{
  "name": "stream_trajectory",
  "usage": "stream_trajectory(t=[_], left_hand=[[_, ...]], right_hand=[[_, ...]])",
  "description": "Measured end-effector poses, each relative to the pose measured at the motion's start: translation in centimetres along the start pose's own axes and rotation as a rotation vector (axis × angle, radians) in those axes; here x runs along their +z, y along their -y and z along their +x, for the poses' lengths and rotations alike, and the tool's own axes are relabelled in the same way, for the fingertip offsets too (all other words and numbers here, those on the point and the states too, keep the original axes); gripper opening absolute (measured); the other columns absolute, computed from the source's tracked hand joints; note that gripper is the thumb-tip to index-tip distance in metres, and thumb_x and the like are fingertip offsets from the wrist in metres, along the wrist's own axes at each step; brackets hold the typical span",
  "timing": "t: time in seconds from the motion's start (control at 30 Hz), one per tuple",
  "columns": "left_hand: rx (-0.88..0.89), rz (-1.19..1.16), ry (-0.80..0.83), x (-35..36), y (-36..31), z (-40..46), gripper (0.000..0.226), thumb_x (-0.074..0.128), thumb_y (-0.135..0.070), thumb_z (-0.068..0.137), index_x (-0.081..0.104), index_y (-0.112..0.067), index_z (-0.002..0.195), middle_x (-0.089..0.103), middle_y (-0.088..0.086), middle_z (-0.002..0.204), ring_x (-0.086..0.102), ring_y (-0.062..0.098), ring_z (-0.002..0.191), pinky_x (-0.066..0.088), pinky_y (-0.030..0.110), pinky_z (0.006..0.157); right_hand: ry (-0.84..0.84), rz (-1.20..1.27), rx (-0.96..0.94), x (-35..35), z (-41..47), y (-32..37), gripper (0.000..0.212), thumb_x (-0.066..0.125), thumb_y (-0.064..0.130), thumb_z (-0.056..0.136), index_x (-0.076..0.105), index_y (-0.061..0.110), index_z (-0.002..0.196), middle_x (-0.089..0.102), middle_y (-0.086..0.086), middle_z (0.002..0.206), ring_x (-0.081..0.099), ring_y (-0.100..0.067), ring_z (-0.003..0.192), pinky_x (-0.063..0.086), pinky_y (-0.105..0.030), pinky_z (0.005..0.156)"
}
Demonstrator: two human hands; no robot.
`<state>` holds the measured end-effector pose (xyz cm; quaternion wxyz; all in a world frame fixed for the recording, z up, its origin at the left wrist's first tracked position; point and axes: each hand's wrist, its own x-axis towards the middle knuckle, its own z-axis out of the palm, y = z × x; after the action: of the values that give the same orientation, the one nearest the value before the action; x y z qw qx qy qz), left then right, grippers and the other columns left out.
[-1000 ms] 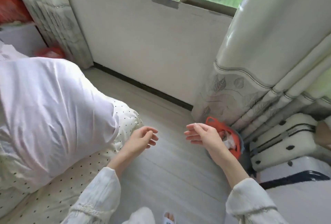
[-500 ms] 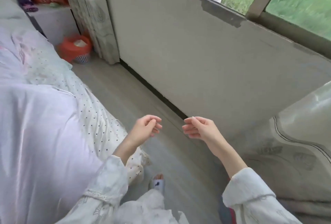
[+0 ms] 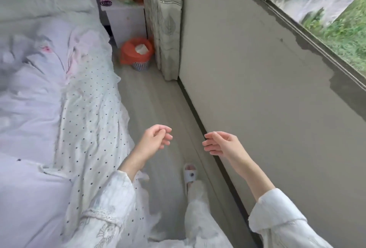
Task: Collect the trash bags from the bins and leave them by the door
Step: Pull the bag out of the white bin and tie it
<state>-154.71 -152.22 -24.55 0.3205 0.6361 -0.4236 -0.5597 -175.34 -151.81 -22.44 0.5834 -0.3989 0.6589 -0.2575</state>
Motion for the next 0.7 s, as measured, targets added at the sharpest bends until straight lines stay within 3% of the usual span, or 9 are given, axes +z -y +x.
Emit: stream_trajectory(t=[0.1, 0.3, 0.47, 0.7], left_hand=[[-0.031, -0.059, -0.118, -0.2, -3.2, 6.4, 0.025, 0.032, -0.008, 0.096, 0.056, -0.009, 0.101, 0.061, 0.001, 0.08, 0.058, 0.014, 0.071, 0.043, 0.022, 0.066], [-0.061, -0.031, -0.135, -2.2, -10.0, 15.8, 0.023, 0.034, -0.012, 0.097, 0.057, -0.014, 0.099, 0.062, -0.002, 0.083, 0.059, 0.014, 0.076, 0.045, 0.021, 0.071], [-0.109, -0.059, -0.288, -6.9, -12.2, 23.0, 0.025, 0.033, -0.013, 0.097, 0.058, -0.02, 0.094, 0.064, -0.002, 0.085, 0.061, 0.013, 0.077, 0.046, 0.022, 0.072], [-0.112, -0.081, -0.343, -14.9, -15.8, 37.4, 0.027, 0.034, -0.013, 0.097, 0.058, -0.023, 0.091, 0.065, -0.001, 0.087, 0.062, 0.015, 0.081, 0.048, 0.028, 0.078]], right_hand=[[0.099, -0.06, 0.004, -0.8, 7.2, 4.6, 0.027, 0.043, 0.017, 0.092, 0.064, 0.006, 0.104, 0.069, -0.006, 0.086, 0.066, -0.018, 0.079, 0.051, -0.03, 0.082], [0.223, -0.15, -0.003, -1.4, 19.7, 14.1, 0.027, 0.044, 0.018, 0.093, 0.065, 0.006, 0.103, 0.071, -0.009, 0.091, 0.067, -0.02, 0.082, 0.052, -0.034, 0.087], [0.351, -0.222, -0.004, 1.9, 28.5, 20.9, 0.027, 0.042, 0.016, 0.095, 0.064, 0.004, 0.104, 0.068, -0.011, 0.091, 0.065, -0.023, 0.081, 0.052, -0.024, 0.074], [0.398, -0.262, -0.029, 8.1, 42.9, 30.1, 0.025, 0.041, 0.018, 0.096, 0.063, 0.008, 0.099, 0.068, -0.005, 0.084, 0.064, -0.015, 0.071, 0.051, -0.018, 0.066]])
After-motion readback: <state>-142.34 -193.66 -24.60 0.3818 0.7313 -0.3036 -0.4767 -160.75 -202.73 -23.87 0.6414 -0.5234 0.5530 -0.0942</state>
